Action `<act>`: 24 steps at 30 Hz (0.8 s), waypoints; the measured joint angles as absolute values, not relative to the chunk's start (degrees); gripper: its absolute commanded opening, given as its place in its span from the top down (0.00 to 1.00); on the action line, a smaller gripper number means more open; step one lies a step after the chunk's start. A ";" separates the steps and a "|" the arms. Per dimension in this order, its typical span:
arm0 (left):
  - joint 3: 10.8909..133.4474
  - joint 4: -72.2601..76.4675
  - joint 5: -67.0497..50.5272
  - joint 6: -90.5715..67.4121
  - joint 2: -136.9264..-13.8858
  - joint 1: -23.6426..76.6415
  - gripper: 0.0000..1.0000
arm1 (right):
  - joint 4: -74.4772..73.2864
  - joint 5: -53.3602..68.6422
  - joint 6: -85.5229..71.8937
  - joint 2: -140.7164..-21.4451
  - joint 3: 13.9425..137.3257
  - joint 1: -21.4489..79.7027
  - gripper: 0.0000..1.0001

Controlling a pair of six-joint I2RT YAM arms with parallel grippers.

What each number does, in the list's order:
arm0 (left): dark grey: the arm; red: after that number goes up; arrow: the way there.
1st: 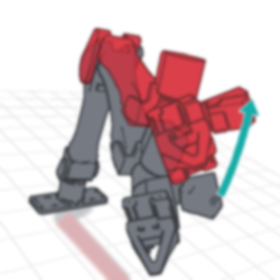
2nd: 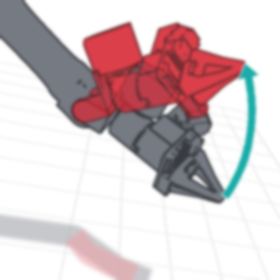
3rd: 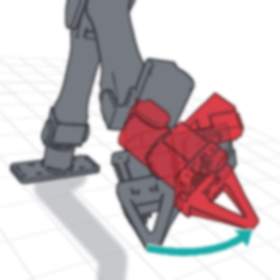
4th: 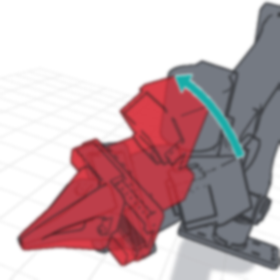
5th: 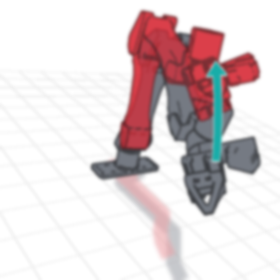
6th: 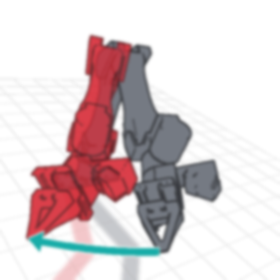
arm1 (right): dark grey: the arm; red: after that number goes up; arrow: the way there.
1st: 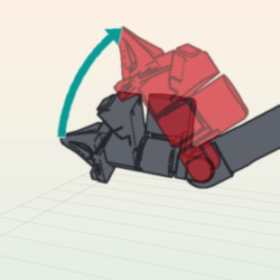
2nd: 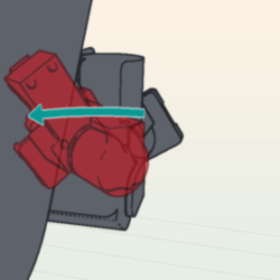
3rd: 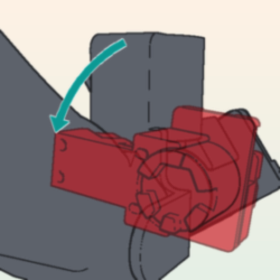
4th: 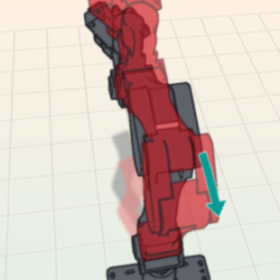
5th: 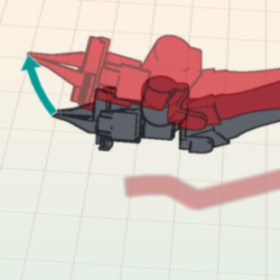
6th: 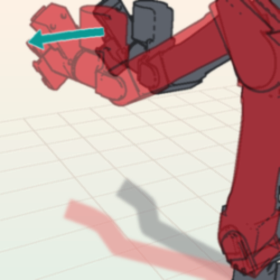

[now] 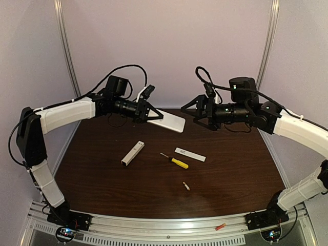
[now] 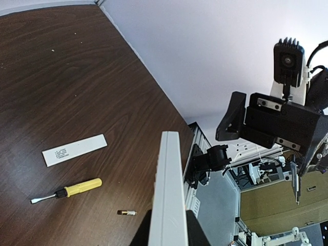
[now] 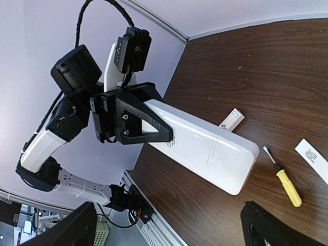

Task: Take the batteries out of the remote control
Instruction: Remove the battery cover from the remote control.

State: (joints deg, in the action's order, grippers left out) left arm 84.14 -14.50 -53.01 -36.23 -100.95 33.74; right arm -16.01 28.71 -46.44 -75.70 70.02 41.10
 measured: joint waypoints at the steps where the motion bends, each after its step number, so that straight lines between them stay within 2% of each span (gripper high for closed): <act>1: 84.14 -13.85 -53.49 -36.67 -100.95 33.74 1.00 | -15.38 28.93 -46.59 -75.77 70.11 41.01 0.01; 24: 84.77 -4.05 -58.61 -43.24 -101.71 33.74 1.00 | -8.95 33.12 -49.91 -80.77 73.58 40.73 0.10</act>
